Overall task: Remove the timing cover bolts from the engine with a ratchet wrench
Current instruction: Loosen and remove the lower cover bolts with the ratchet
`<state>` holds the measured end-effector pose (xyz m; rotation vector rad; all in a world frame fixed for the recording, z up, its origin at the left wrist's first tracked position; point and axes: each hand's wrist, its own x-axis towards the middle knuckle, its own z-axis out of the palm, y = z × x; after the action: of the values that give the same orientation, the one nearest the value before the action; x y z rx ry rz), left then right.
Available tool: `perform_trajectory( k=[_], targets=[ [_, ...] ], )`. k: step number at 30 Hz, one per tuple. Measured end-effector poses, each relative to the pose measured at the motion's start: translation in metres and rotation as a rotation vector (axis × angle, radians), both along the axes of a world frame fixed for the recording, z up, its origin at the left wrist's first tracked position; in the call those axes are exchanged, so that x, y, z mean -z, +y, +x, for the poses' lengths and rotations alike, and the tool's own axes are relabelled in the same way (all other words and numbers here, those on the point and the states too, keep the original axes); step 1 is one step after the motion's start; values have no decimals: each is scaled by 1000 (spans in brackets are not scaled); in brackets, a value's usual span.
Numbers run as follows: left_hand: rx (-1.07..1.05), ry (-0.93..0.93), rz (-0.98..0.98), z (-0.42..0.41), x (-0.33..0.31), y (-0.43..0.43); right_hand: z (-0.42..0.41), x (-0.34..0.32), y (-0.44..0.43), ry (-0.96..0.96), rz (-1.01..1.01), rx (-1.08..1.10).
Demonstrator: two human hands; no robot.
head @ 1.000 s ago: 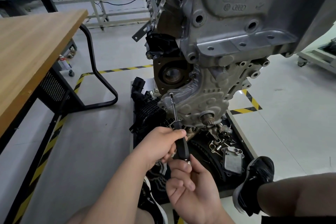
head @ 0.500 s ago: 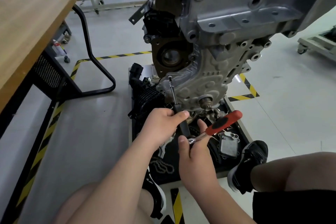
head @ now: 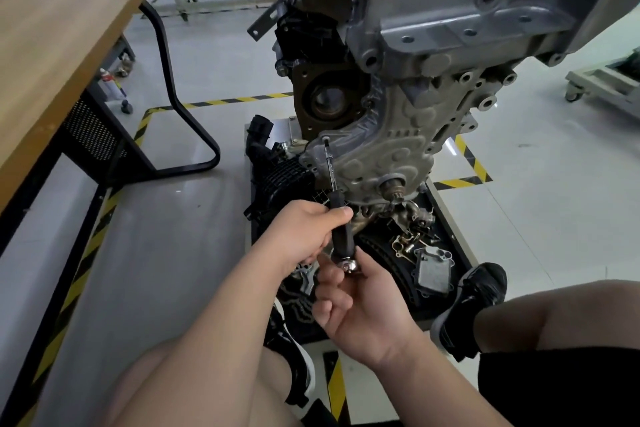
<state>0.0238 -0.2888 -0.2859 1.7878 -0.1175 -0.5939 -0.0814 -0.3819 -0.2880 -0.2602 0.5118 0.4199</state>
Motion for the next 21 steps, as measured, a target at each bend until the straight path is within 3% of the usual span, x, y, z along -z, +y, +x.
perform_trajectory(
  k=[2,7,9,12,17,21],
  targets=[
    [-44,-61,51,1,1,-2,-5,0,1,3,-232,34],
    [-93,-227,129,-3,0,-8,-17,1,-2,-180,-1235,80],
    [-113,-266,144,-6,1,-10,-19,0,1,-208,-1322,109],
    [-119,-233,126,-7,1,-9,-17,-10,10,-28,-926,188],
    [44,68,82,0,0,-1,-9,-20,3,229,-155,189],
    [77,111,63,1,-2,-1,-8,-20,2,215,19,99]
  ],
)
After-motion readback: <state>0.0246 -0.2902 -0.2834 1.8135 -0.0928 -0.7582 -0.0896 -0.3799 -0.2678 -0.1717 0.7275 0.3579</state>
